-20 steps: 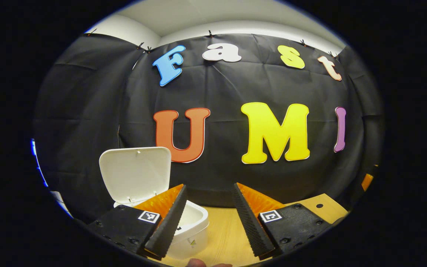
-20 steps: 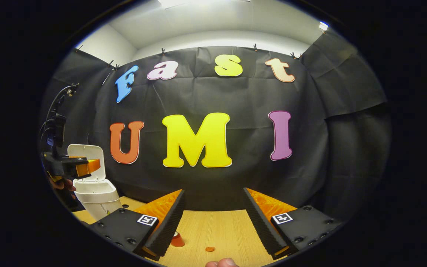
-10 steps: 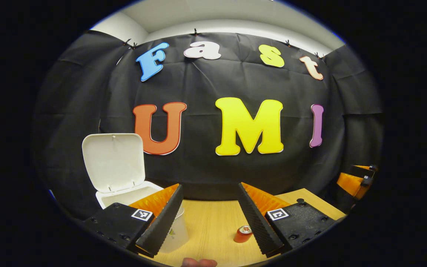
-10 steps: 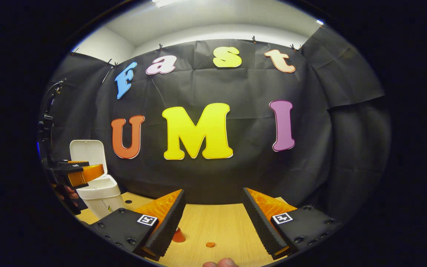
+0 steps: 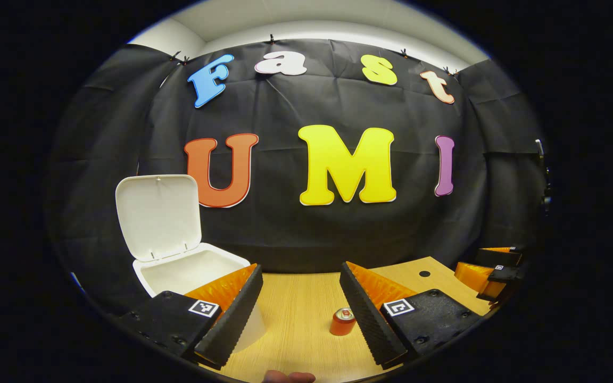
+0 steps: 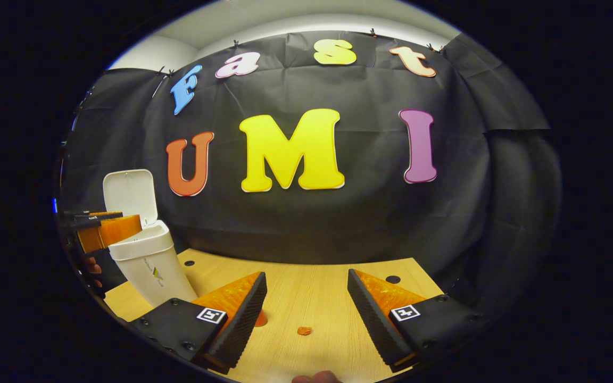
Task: Press the lid of the desktop garbage bin to open it, pick up the crumpled paper on the desktop and throw it into the bin, then pick up the pop can on the desktop and drop it into the bin, and finally close the garbage bin lid.
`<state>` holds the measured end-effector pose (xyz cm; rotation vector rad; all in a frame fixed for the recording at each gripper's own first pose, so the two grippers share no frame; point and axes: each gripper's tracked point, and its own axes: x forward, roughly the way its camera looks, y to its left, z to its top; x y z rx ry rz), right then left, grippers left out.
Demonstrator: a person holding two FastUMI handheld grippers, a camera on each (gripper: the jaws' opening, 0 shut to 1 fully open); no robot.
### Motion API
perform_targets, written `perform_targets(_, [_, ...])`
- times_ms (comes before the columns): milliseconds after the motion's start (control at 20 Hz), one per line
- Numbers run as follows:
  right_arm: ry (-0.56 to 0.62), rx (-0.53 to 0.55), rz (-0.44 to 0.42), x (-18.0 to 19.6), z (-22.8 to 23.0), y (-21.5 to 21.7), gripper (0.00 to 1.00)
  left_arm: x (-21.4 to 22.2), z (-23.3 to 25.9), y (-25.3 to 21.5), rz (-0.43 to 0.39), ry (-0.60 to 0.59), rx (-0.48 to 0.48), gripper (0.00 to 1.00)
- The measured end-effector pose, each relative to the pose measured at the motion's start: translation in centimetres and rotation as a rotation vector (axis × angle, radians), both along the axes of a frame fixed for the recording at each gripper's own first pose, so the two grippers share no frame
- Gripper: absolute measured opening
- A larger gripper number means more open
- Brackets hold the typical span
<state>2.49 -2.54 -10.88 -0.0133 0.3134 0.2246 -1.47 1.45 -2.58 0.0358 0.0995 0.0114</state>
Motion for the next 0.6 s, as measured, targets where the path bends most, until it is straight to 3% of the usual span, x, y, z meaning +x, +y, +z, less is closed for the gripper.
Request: perform_targets(600, [0.332,-0.107,0.130,0.9,-15.6,1.1,0.94,-2.0,-1.7,1.1,0.067,0.104,0.012,0.96])
